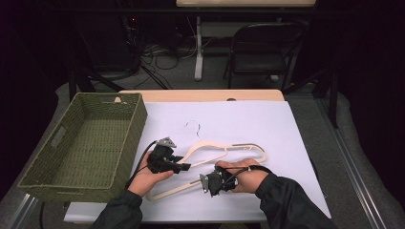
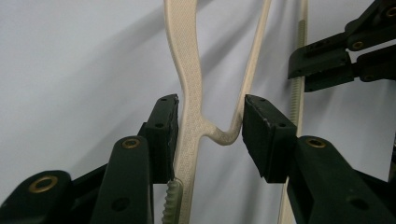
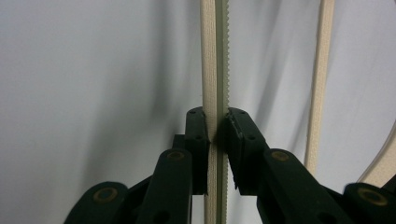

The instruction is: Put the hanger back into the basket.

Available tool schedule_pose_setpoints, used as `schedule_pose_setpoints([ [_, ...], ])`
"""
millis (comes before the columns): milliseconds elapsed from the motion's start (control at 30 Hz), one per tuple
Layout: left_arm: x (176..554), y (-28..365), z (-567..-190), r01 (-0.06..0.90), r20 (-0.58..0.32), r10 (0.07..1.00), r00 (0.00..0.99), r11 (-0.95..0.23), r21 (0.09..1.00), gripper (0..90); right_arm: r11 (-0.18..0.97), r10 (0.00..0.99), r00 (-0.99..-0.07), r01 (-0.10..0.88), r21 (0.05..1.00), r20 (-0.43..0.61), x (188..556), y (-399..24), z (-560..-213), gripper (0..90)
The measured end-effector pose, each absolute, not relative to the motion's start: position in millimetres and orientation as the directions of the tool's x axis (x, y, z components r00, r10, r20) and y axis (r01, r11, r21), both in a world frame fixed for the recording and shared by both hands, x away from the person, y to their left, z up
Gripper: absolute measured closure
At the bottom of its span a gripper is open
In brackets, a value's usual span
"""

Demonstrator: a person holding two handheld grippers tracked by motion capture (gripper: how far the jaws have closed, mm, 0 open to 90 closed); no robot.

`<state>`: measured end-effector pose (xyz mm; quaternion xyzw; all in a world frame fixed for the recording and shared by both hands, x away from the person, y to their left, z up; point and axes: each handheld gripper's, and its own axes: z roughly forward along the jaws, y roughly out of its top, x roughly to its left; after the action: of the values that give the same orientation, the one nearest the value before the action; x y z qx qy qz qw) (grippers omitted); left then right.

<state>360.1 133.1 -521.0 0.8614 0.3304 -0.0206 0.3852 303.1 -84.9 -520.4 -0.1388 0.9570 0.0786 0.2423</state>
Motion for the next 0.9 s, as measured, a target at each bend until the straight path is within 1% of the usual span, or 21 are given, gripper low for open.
schedule_pose_setpoints([
  [167, 360, 133, -522, 0.583, -0.293, 0.541, 0.789, -0.505, 0.637, 59.2, 0.947, -0.241, -0.839, -0.314, 0.072, -0.488, 305, -85, -522, 79.1],
  [400, 358, 133, -520, 0.582, -0.31, 0.522, 0.795, -0.511, 0.632, 63.4, 0.951, -0.24, -0.839, -0.303, 0.054, -0.489, 307, -86, -524, 78.3],
  [700, 358, 134, -520, 0.6, -0.35, 0.507, 0.788, -0.505, 0.62, 69.5, 0.952, -0.246, -0.842, -0.302, 0.042, -0.48, 310, -85, -529, 77.6],
  [733, 358, 134, -519, 0.601, -0.344, 0.513, 0.786, -0.506, 0.619, 70.4, 0.956, -0.252, -0.844, -0.293, 0.013, -0.474, 310, -84, -528, 77.6],
  [767, 358, 134, -519, 0.602, -0.347, 0.512, 0.786, -0.504, 0.619, 71.0, 0.952, -0.25, -0.842, -0.302, 0.036, -0.478, 310, -85, -530, 77.6],
  [900, 357, 135, -519, 0.612, -0.368, 0.504, 0.781, -0.502, 0.612, 73.7, 0.954, -0.254, -0.841, -0.3, 0.02, -0.477, 310, -84, -531, 77.4],
])
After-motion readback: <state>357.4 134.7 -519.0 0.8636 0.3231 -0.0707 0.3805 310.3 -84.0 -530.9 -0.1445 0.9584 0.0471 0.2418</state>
